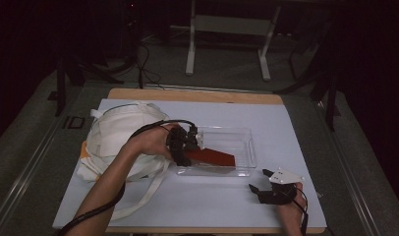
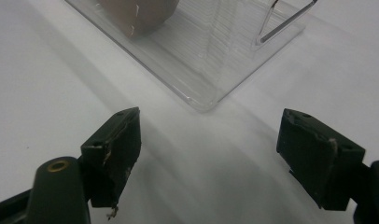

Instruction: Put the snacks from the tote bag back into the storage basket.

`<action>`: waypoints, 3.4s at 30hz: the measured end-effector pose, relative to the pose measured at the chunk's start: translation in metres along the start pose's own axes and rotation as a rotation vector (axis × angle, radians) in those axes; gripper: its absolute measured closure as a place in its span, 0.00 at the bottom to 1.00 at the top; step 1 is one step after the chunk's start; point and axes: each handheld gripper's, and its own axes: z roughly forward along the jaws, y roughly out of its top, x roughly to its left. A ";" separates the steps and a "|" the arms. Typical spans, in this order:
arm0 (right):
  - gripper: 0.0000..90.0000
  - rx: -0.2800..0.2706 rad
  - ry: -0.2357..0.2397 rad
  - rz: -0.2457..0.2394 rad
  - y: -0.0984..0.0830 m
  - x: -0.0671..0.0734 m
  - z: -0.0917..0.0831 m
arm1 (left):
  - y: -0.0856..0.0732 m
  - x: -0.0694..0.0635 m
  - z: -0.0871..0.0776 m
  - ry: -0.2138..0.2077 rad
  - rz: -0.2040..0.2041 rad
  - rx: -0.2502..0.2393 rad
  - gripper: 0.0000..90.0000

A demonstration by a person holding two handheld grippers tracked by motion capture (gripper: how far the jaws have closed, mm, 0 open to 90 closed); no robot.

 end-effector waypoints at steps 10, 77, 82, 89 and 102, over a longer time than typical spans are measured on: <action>0.24 0.009 0.004 -0.005 0.000 0.000 0.001 | 0.002 0.005 -0.001 -0.048 -0.071 -0.006 0.41; 0.24 0.023 0.008 -0.012 0.001 0.001 0.002 | 0.002 0.010 0.001 -0.084 -0.151 -0.022 0.41; 0.24 0.022 0.010 -0.011 0.001 0.001 0.002 | 0.000 0.009 0.003 -0.094 -0.153 0.014 0.38; 0.24 0.025 0.011 -0.013 0.001 0.001 0.002 | -0.003 0.009 0.003 -0.107 -0.172 0.019 0.32; 0.24 0.025 0.012 -0.013 0.001 0.001 0.003 | -0.005 0.011 -0.003 -0.094 -0.182 -0.003 0.34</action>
